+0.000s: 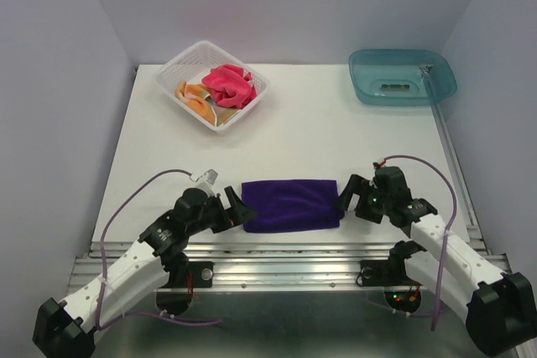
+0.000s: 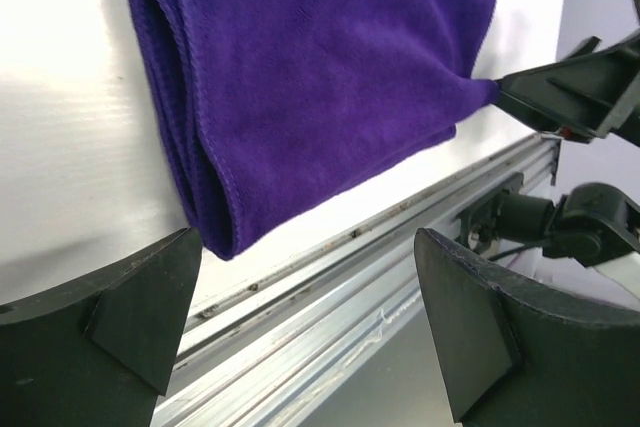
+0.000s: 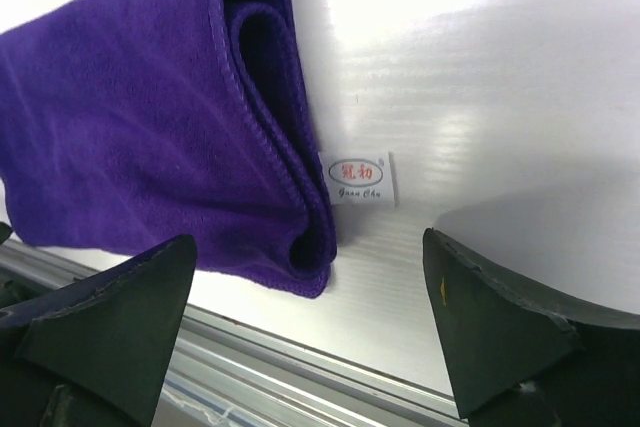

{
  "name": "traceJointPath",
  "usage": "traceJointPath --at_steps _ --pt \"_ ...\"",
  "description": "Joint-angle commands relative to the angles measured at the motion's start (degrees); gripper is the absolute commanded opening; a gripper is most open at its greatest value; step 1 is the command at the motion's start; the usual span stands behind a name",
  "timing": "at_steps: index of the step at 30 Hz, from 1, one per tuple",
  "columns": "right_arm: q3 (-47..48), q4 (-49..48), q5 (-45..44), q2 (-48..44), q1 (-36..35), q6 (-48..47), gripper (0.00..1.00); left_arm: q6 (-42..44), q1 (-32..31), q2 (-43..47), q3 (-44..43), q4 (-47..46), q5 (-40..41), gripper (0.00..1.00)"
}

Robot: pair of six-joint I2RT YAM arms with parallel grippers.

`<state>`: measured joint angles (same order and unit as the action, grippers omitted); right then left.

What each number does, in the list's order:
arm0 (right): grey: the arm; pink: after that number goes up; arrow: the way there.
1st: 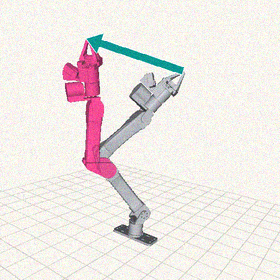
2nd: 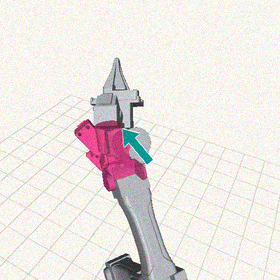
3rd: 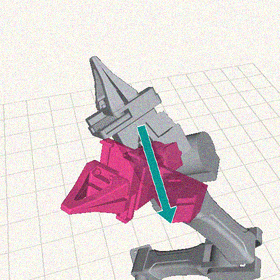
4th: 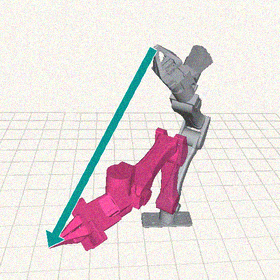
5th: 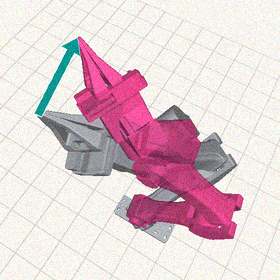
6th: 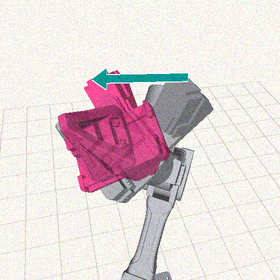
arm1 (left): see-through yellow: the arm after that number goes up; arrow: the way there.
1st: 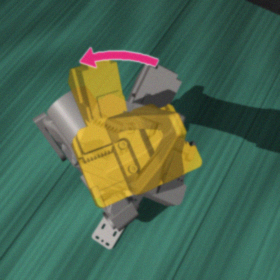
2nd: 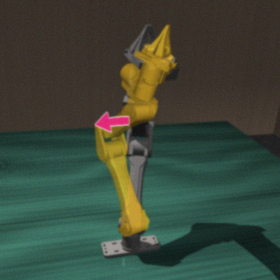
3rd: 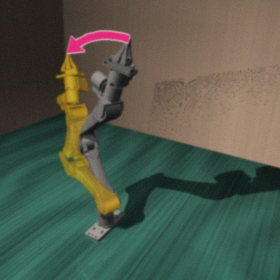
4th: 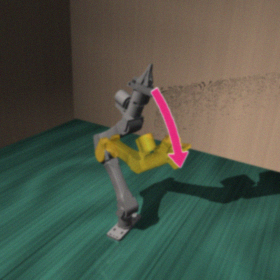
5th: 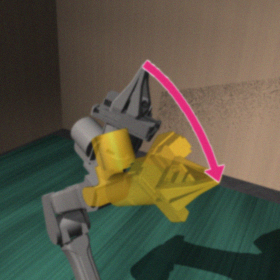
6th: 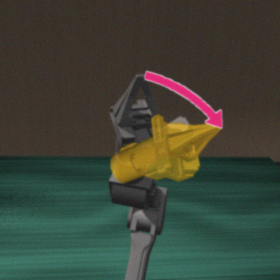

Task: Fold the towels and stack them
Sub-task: Fold the towel, then neatly place the folded towel into the bin

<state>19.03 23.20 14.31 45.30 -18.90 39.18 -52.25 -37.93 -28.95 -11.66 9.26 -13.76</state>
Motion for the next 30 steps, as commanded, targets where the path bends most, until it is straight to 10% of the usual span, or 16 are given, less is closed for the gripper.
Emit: traceJointPath --at_steps 1,14,30 --pt "8.2 -2.0 -3.7 4.9 -0.6 -2.4 1.0 2.2 -0.3 -3.2 -3.6 -2.5 5.4 0.99" --pt "14.2 5.1 -29.1 19.6 -20.7 2.9 1.0 5.3 -0.4 -10.6 -7.7 -3.9 12.3 0.99" --pt "10.1 5.1 -29.4 9.7 -23.6 4.3 1.0 5.1 -0.4 -9.7 -7.6 -4.8 13.3 0.99"
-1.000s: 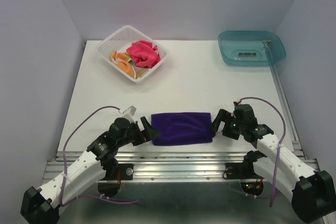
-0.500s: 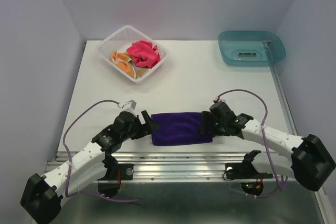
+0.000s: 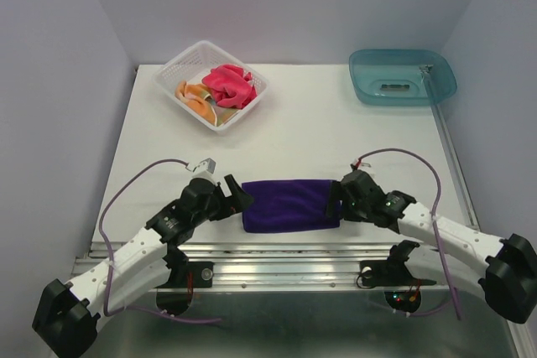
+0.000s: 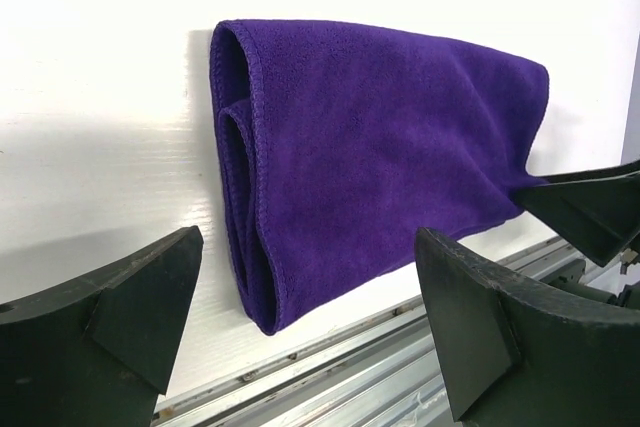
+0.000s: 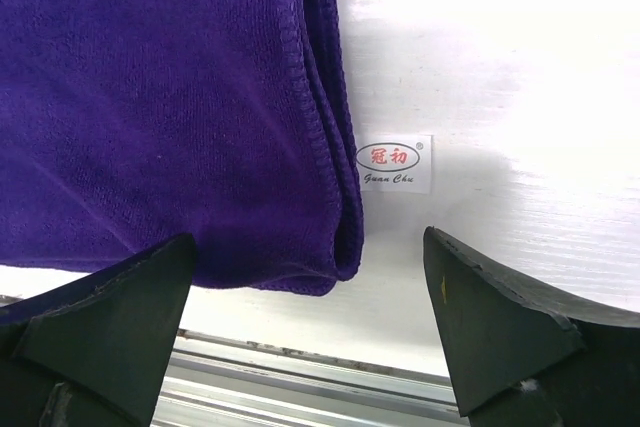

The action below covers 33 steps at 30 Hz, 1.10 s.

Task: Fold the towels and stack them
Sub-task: Neatly place the folded towel into the bin

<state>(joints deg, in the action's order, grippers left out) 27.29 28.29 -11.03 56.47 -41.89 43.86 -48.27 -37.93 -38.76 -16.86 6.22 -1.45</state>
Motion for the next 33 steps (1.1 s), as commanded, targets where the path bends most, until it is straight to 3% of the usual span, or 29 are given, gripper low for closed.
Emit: traceJointPath --at_steps 1,10,14,22,25,33 --pt "2.4 -0.2 -5.5 -1.4 -0.6 1.0 1.0 1.2 -0.3 0.0 -2.6 -1.6 1.0 0.99" --pt "10.1 0.0 -12.0 11.5 -0.5 3.0 1.0 1.8 -0.4 -0.1 -2.6 -1.2 3.5 0.99" --pt "10.0 -0.2 -7.4 15.3 -0.5 3.3 0.91 1.9 -0.4 1.2 -2.5 -0.6 3.9 0.99" --pt "2.7 -3.7 1.4 12.0 -0.5 3.2 0.78 1.6 -0.4 2.1 -2.5 -0.1 4.7 0.99" --pt "2.1 -3.8 0.8 12.7 -0.6 3.1 0.75 1.6 -0.4 1.6 -2.7 0.2 5.0 0.99" --pt "3.6 -4.6 0.2 17.2 -0.6 1.1 0.51 1.3 -0.4 1.1 -3.4 0.6 5.8 0.99"
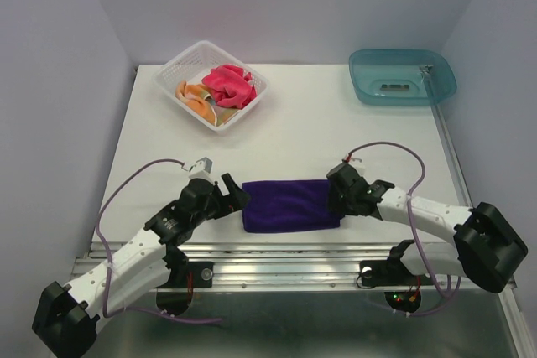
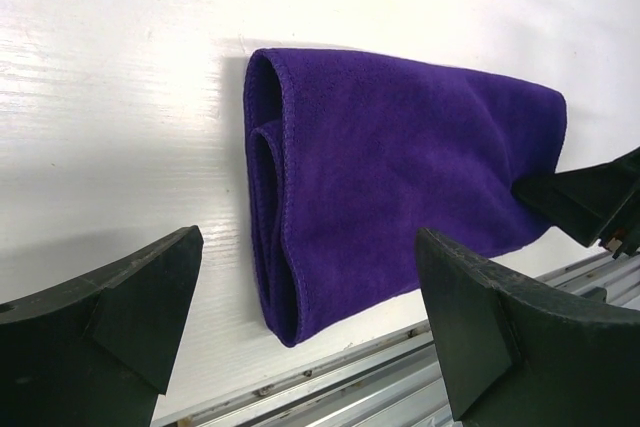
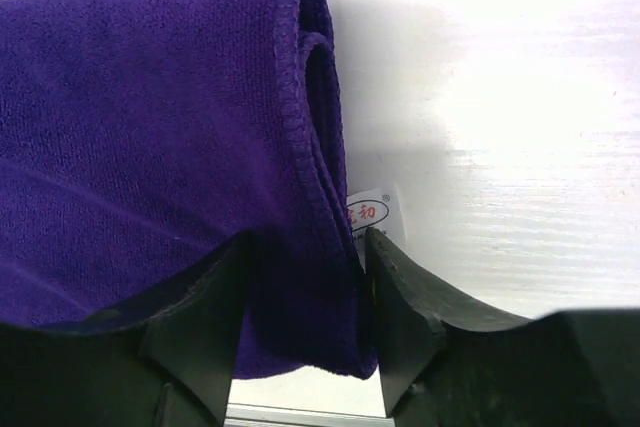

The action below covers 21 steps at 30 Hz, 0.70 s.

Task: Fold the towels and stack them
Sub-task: Neatly place the folded towel into the bin

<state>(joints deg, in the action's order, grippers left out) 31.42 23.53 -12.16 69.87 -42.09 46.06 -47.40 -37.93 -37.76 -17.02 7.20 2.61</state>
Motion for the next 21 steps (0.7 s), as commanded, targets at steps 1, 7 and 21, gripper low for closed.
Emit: traceJointPath --at_steps 1,7,21 --pt "-0.3 -0.6 1.4 4.3 -0.4 -2.1 0.5 0.5 -0.4 0.1 -3.4 -0.3 1.9 0.99" --pt "1.3 -5.7 3.4 8.0 -0.4 -6.9 0.29 0.3 -0.4 0.0 -3.9 0.6 4.7 0.99" --pt "23.0 -4.1 -13.1 18.6 0.1 -28.6 0.01 -0.2 -0.2 -0.6 -7.1 2.3 7.4 0.99"
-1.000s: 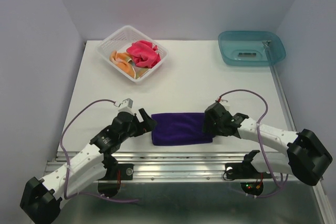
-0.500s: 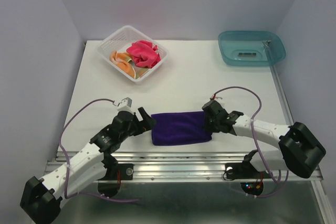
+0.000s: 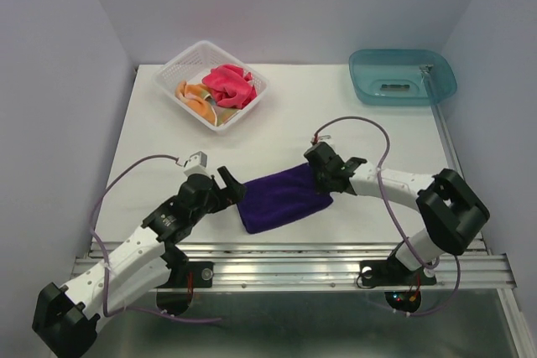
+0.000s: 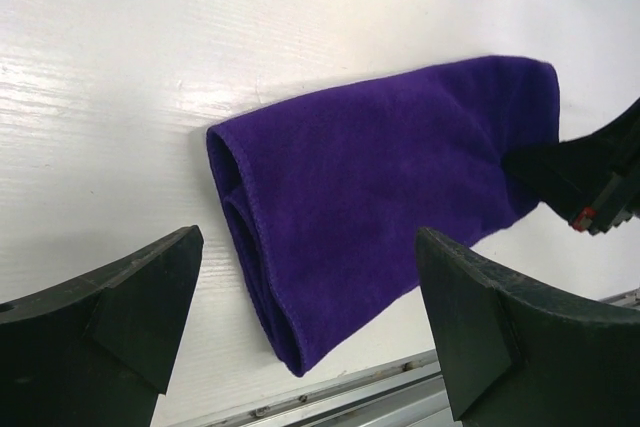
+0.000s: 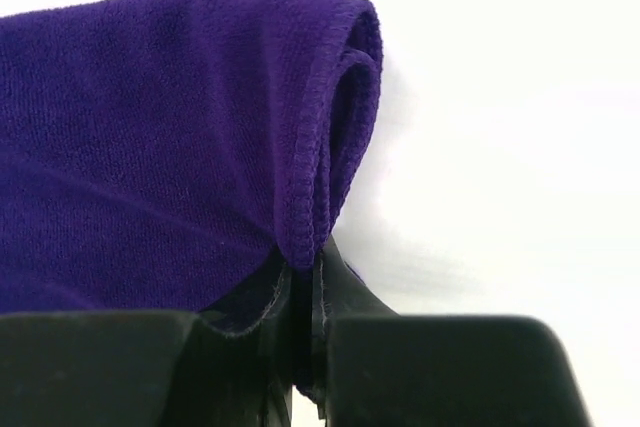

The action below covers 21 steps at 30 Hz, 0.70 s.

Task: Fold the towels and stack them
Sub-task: Neatly place the folded towel into the bin

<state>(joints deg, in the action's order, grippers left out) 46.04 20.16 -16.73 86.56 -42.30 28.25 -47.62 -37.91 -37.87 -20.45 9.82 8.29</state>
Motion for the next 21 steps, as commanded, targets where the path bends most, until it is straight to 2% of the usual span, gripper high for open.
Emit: traceJointPath --at_steps 1,11,16,21 --pt "10.2 -1.3 -8.6 3.1 1.6 -13.0 0.01 0.2 -0.3 -0.5 -3.9 -0.2 2.0 0.99" --pt "31.8 -0.8 -5.1 14.8 16.5 -34.9 0.01 0.2 -0.2 -3.4 -8.3 2.0 8.7 0.99" --pt "43.7 1.0 -3.8 23.2 21.4 -40.2 0.01 2.5 -0.1 -6.9 -13.1 2.7 11.8 0.99" --pt "57.9 3.3 -5.5 30.9 23.1 -44.4 0.01 4.6 0.4 -10.6 -17.0 3.2 14.6 0.99"
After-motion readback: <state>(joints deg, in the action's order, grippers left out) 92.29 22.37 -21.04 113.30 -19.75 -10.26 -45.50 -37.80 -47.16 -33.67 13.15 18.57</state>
